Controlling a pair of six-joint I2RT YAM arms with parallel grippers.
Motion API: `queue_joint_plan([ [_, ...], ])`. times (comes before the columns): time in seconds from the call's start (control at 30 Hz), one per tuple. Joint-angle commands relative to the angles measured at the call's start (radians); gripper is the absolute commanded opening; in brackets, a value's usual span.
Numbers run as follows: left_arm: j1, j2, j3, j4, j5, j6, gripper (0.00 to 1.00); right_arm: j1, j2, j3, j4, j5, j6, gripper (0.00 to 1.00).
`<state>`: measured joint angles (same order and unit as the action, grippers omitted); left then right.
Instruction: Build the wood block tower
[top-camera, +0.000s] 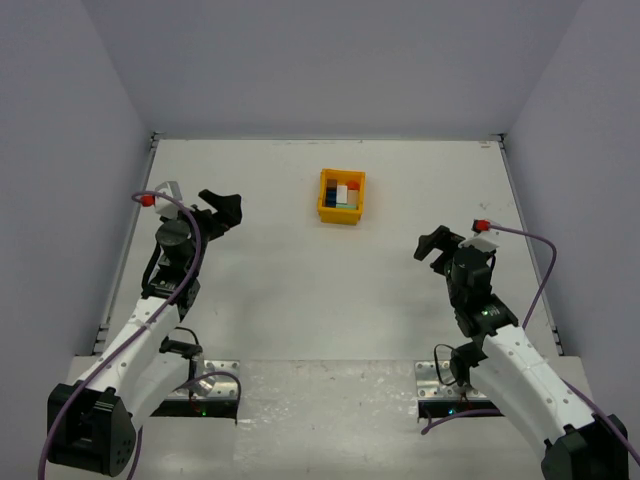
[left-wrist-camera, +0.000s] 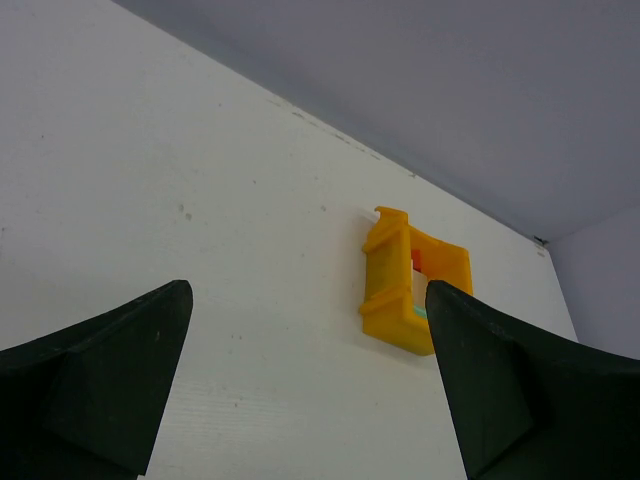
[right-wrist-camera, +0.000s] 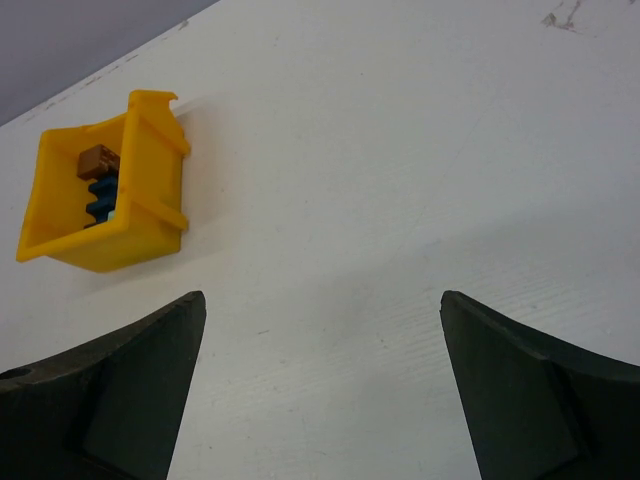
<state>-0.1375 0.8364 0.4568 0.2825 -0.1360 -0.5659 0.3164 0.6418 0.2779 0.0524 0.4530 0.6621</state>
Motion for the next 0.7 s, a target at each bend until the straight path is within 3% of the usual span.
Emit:
queue_joint_plan([
  [0.0, 0.006, 0.0, 0.004, 0.025, 0.005, -0.006, 1.0, 0.001, -0.014, 0.003, 0.052, 0.03, -0.008, 0.99],
  [0.17, 0.006, 0.004, 0.0, 0.035, 0.008, -0.009, 1.0, 0.001, -0.001, -0.004, 0.066, 0.031, -0.009, 0.99],
  [0.37, 0.006, 0.014, 0.002, 0.05, 0.01, -0.008, 1.0, 0.001, 0.089, 0.048, 0.098, -0.075, -0.075, 0.99],
  [0.67, 0.006, 0.008, -0.003, 0.062, 0.027, -0.018, 1.0, 0.001, 0.353, 0.316, 0.011, -0.241, -0.142, 0.99],
])
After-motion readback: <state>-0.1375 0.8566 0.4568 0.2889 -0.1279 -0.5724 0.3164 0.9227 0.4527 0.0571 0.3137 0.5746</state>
